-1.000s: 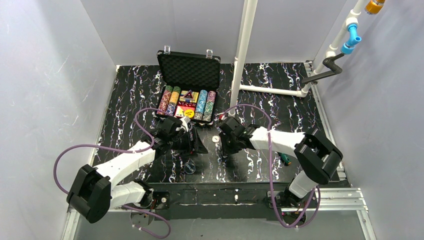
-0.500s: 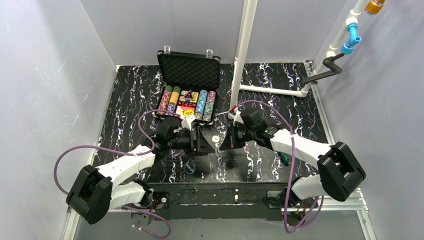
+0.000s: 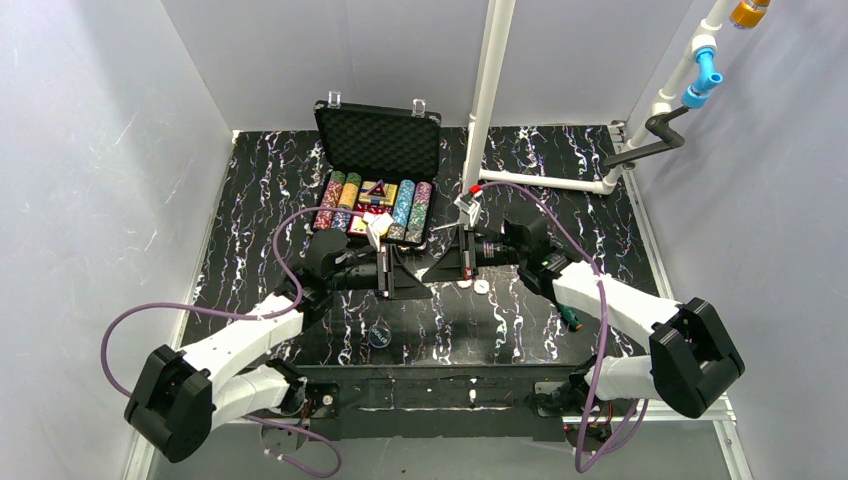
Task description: Pack up texas hold em set
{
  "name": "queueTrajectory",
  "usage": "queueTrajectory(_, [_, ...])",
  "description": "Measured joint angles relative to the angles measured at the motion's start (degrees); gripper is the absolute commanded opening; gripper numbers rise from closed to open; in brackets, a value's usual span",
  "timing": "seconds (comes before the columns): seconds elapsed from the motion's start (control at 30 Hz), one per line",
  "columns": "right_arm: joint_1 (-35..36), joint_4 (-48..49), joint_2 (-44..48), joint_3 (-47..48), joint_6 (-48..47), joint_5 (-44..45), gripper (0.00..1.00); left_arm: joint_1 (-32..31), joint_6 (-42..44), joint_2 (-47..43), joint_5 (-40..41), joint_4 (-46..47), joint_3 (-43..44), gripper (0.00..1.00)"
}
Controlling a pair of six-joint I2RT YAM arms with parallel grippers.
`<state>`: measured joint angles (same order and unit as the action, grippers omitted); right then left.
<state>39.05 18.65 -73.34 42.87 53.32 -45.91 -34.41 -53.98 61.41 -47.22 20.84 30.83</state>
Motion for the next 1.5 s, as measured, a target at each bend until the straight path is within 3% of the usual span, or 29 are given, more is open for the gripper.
queueTrajectory(0.2, [-0.1, 9.4, -0.1, -1.9, 5.4, -3.2, 0.01, -0.2, -1.9, -4.5, -0.1, 3.5, -0.1, 0.42])
queueTrajectory(0.5, [-0.7, 17.6, 0.6, -4.5, 9.6, -5.3, 0.01, -0.2, -5.6, -8.8, 1.9, 7.2, -2.2, 0.23])
queueTrajectory(0.83, [-1.2, 26.0, 1.2, -6.1, 13.8, -6.8, 0.01, -0.3, -9.8, -8.8, 2.8, 12.0, -2.4, 0.19])
queueTrajectory(1.2, [-1.8, 30.0, 0.8, -6.3, 16.2, -7.2, 0.01, -0.3, -13.2, -7.8, 4.2, 15.6, -2.9, 0.04])
queueTrajectory(1.3, [-1.9, 30.1, 0.7, -6.3, 16.4, -6.9, 0.01, -0.3, -13.3, -7.9, 5.3, 15.1, -2.9, 0.25])
queueTrajectory(1.5, [-1.5, 29.5, 0.6, -6.3, 16.1, -7.2, 0.01, -0.4, -15.0, -9.3, 11.0, 14.2, -2.9, 0.19])
